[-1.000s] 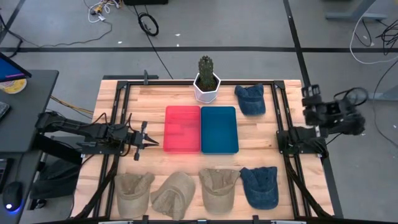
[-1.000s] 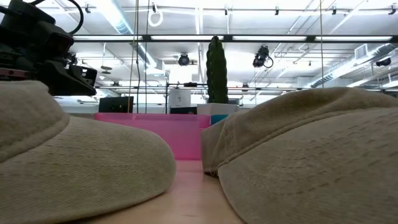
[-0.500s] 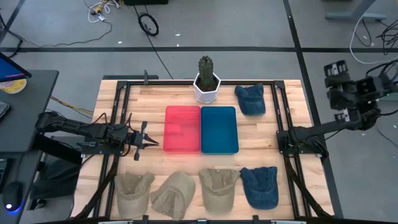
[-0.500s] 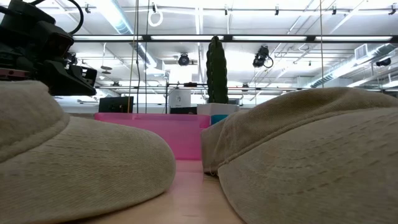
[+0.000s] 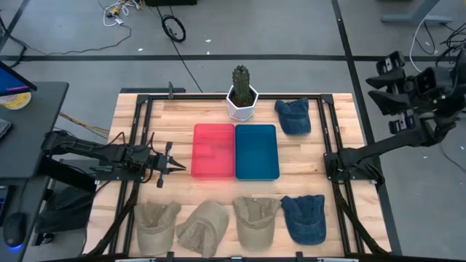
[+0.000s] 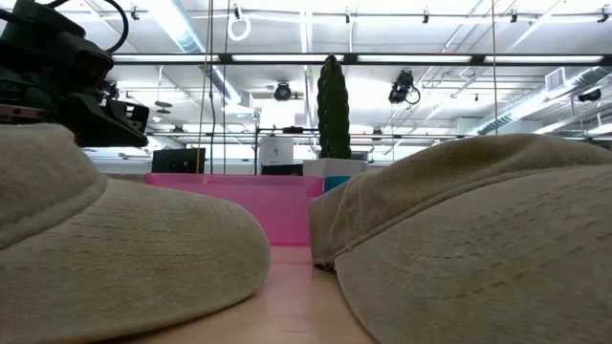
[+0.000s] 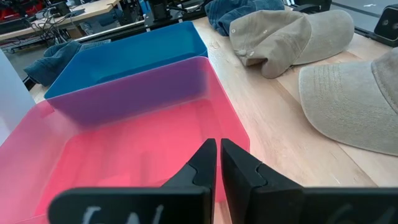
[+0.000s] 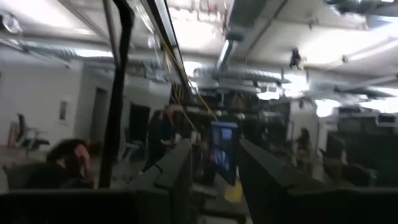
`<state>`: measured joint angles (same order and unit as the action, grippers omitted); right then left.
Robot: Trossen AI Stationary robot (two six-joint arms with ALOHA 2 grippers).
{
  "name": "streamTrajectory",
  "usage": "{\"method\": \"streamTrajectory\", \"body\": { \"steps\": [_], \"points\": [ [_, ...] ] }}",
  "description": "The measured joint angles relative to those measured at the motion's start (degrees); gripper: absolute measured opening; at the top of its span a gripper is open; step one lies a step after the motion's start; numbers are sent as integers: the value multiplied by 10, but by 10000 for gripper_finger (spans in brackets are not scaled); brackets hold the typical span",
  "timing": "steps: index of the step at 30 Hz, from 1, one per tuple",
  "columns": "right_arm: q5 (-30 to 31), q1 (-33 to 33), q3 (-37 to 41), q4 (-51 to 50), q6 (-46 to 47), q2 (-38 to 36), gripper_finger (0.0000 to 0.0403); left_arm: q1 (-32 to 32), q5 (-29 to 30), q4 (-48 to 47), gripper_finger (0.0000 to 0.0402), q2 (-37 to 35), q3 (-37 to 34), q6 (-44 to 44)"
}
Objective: Pick & Place hat
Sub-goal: Put the bottom blue cap into the blue bin
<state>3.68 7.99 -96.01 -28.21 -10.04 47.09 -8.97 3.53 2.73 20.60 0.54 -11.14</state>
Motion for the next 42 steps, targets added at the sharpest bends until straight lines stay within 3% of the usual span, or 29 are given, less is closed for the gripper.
{"method": "streamTrajectory", "body": {
  "steps": [5,13,23,32,42],
  "points": [
    [31,0,-109,-109,18,51,132,0,0,0,28,0,0,0],
    [33,0,-237,-243,90,126,132,0,0,0,28,0,0,0],
    [-25,0,-343,-427,196,219,132,0,0,0,28,0,0,0],
    [-118,46,-355,-614,347,288,132,0,0,0,28,0,0,0],
    [-123,148,-289,-606,505,320,132,0,0,0,28,0,0,0]
  ]
}}
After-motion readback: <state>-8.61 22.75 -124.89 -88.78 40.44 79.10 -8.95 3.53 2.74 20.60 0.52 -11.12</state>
